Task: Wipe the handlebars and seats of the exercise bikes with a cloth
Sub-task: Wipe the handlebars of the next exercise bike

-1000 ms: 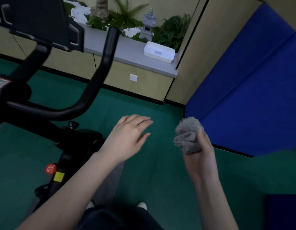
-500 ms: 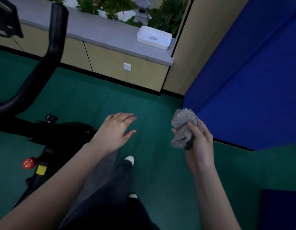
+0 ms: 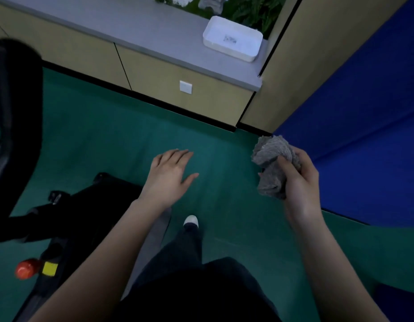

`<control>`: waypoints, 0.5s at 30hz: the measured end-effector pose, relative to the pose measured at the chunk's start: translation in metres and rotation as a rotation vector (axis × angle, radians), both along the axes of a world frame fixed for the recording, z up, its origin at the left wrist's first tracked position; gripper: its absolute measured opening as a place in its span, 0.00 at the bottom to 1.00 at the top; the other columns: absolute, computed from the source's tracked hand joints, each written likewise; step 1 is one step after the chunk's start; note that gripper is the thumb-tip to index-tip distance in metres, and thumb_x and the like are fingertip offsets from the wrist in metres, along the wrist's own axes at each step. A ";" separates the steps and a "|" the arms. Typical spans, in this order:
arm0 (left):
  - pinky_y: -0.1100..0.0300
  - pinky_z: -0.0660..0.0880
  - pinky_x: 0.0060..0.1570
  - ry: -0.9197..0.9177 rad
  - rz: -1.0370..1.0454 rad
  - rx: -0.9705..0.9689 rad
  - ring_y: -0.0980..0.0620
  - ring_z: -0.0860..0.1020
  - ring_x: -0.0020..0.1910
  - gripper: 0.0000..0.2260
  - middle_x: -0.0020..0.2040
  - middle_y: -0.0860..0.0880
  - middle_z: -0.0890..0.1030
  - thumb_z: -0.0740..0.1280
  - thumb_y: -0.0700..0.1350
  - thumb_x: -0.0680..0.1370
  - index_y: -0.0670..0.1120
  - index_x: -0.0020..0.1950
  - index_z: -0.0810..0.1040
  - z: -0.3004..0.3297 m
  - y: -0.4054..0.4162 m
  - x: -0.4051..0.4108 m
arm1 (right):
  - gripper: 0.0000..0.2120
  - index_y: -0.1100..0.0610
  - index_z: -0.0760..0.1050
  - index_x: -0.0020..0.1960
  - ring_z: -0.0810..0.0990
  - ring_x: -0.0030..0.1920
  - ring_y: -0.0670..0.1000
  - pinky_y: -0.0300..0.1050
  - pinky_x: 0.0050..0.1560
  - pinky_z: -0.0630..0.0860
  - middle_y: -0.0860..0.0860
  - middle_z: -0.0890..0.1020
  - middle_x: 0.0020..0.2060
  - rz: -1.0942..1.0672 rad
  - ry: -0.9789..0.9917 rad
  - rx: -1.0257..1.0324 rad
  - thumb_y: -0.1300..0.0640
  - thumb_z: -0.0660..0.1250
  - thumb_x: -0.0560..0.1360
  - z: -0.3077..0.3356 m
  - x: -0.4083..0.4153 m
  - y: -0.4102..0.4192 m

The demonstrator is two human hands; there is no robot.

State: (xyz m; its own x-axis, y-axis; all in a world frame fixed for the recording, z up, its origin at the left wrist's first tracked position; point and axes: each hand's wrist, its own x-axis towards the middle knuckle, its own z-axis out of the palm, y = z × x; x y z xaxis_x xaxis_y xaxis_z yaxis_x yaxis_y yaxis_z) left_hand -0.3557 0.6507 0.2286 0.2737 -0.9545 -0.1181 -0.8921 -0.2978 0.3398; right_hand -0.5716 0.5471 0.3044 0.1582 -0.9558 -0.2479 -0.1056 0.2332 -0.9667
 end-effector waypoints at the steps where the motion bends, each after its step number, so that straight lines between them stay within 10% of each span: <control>1: 0.54 0.53 0.70 -0.004 0.009 0.006 0.50 0.61 0.72 0.26 0.73 0.51 0.66 0.58 0.57 0.79 0.47 0.74 0.63 0.000 -0.009 0.008 | 0.10 0.49 0.78 0.50 0.80 0.53 0.55 0.69 0.55 0.75 0.44 0.83 0.45 0.011 0.013 0.000 0.61 0.62 0.79 0.000 0.007 -0.011; 15: 0.52 0.62 0.63 0.043 0.409 0.110 0.47 0.68 0.68 0.24 0.70 0.50 0.70 0.61 0.57 0.78 0.48 0.72 0.67 -0.016 -0.107 0.081 | 0.05 0.55 0.78 0.53 0.82 0.46 0.48 0.46 0.42 0.81 0.46 0.83 0.44 0.326 0.028 0.069 0.57 0.67 0.77 -0.038 0.106 -0.185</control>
State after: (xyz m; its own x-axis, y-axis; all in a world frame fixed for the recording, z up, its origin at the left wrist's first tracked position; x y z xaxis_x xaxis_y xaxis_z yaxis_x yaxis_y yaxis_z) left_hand -0.2748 0.5438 0.2130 0.6200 -0.7492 -0.2328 -0.6784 -0.6611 0.3206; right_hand -0.4658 0.3625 0.2666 0.4455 -0.8365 -0.3189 -0.2118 0.2476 -0.9454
